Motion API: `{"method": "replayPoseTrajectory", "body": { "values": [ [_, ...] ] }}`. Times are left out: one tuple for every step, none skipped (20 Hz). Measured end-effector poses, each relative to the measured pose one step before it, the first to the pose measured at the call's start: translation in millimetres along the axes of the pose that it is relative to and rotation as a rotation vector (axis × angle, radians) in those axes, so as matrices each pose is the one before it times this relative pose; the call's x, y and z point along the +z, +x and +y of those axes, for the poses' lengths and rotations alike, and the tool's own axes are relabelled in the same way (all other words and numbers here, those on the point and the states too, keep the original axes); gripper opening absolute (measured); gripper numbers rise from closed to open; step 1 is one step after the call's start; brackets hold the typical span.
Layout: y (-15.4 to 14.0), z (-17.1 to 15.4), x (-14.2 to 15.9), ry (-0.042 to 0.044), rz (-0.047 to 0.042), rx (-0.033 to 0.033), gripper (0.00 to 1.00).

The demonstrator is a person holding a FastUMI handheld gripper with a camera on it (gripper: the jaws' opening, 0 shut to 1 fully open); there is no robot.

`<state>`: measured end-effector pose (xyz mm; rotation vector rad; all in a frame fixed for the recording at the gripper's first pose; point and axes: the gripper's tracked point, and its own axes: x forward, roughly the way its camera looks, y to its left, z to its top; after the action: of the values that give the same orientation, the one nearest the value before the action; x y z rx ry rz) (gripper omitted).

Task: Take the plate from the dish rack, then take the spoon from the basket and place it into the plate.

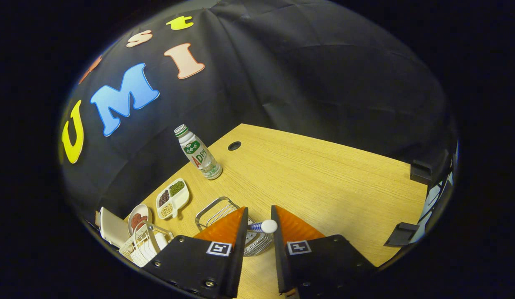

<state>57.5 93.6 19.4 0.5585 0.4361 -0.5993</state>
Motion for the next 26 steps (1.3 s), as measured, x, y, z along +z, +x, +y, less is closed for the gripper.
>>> {"method": "replayPoseTrajectory", "body": {
  "values": [
    [-0.64, 0.97, 0.28, -0.00692, -0.00160, -0.00180, 0.34],
    [-3.71, 8.57, 3.33, 0.00911, -0.01045, 0.03908, 0.34],
    [3.82, 14.97, 4.55, 0.01992, -0.02219, 0.05188, 0.23],
    [-7.94, -1.18, 6.17, -0.01951, -0.00485, -0.02819, 0.18],
    [0.96, -1.89, 1.56, -0.03075, -0.00273, -0.01115, 0.14],
    [-0.32, 3.36, 1.28, -0.01848, -0.00082, -0.00612, 0.14],
    [-1.66, 5.91, 1.56, -0.01606, 0.00093, 0.00158, 0.13],
    [1.97, 5.54, 1.32, -0.01761, 0.00133, 0.01202, 0.13],
    [-0.43, 5.41, -0.27, -0.02295, -0.00175, 0.00093, 0.06],
    [-6.00, 1.07, 3.35, -0.03294, -0.00421, -0.00551, 0.06],
    [-2.73, 2.80, 3.99, -0.03361, -0.00765, -0.00538, 0.06],
    [-4.37, 3.26, 5.97, -0.03138, -0.01196, -0.00144, 0.06],
    [-4.99, 3.65, 6.40, -0.03040, -0.01258, -0.00374, 0.06],
    [-4.34, 1.54, 6.27, -0.03218, -0.01381, -0.00901, 0.06],
    [-5.74, 1.21, 7.32, -0.03481, -0.01823, -0.00672, 0.06],
    [-5.34, 2.33, 8.38, -0.03497, -0.01730, -0.00710, 0.06],
    [-5.69, 1.71, 7.18, -0.03332, -0.01692, -0.00276, 0.06],
    [-6.66, 1.75, 6.66, -0.03055, -0.01672, -0.00361, 0.06],
    [-6.73, 1.28, 6.98, -0.02881, -0.01870, -0.00180, 0.06],
    [-7.93, 0.98, 5.60, -0.02281, -0.01335, -0.00171, 0.06],
    [-8.84, 1.57, 3.61, -0.01461, -0.00489, 0.00318, 0.06],
    [-9.96, 4.07, 2.89, -0.01059, -0.00474, 0.01296, 0.06],
    [-9.60, 5.65, 2.41, -0.01213, -0.00770, 0.01391, 0.06],
    [-7.17, 5.11, -1.03, -0.01496, -0.00514, 0.01359, 0.06],
    [-9.15, 6.37, -0.81, -0.01688, -0.00222, 0.01571, 0.06],
    [-8.44, 7.01, -2.15, -0.01579, 0.00000, 0.01769, 0.06]
  ]
}}
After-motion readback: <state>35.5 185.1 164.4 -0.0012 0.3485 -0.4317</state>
